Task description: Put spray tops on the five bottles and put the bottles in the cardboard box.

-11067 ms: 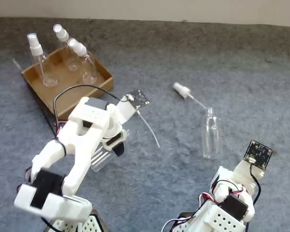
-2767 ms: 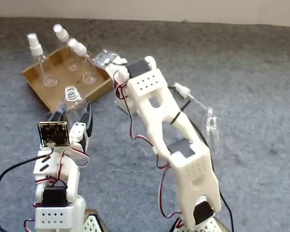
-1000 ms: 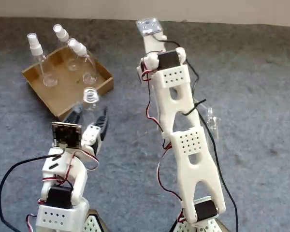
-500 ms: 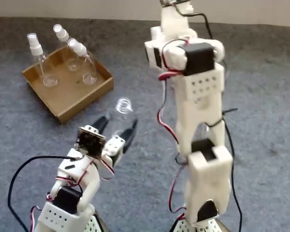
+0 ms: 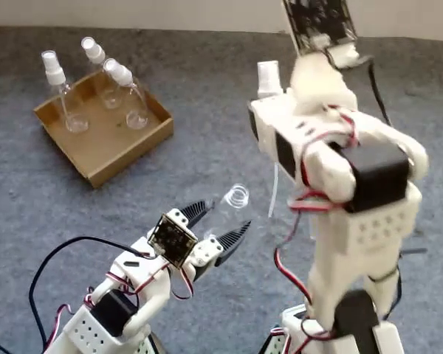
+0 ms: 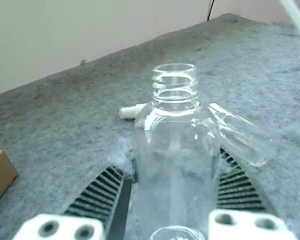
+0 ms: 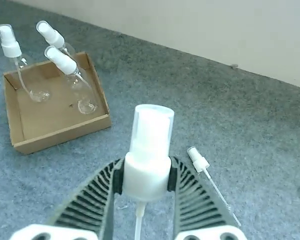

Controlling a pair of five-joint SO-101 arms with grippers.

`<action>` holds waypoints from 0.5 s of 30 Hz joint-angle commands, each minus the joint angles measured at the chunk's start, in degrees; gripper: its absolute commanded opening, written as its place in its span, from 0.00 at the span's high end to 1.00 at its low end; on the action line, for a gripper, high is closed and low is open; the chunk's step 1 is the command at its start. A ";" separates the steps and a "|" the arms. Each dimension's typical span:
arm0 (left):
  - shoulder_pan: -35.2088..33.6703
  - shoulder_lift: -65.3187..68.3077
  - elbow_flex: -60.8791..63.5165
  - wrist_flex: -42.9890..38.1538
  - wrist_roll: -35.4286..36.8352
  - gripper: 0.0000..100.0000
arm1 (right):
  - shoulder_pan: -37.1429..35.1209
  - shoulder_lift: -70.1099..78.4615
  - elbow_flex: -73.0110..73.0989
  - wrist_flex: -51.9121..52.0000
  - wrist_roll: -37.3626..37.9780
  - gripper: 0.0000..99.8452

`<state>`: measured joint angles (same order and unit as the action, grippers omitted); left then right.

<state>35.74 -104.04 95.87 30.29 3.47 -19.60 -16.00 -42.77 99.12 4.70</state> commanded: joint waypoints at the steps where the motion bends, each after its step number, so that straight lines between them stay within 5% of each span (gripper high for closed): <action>1: 1.19 -0.57 1.27 1.58 0.35 0.92 | 0.92 -4.00 2.15 -4.62 -0.70 0.98; 11: 1.19 -0.57 1.27 1.58 0.35 0.92 | 0.66 -5.85 4.79 -11.03 -0.97 0.98; 15: 0.84 -0.57 1.27 1.58 0.35 0.92 | 0.66 -5.76 4.88 -11.03 -8.53 0.98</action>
<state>36.09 -104.04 95.87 31.69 3.47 -19.60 -20.22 -37.67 89.80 0.75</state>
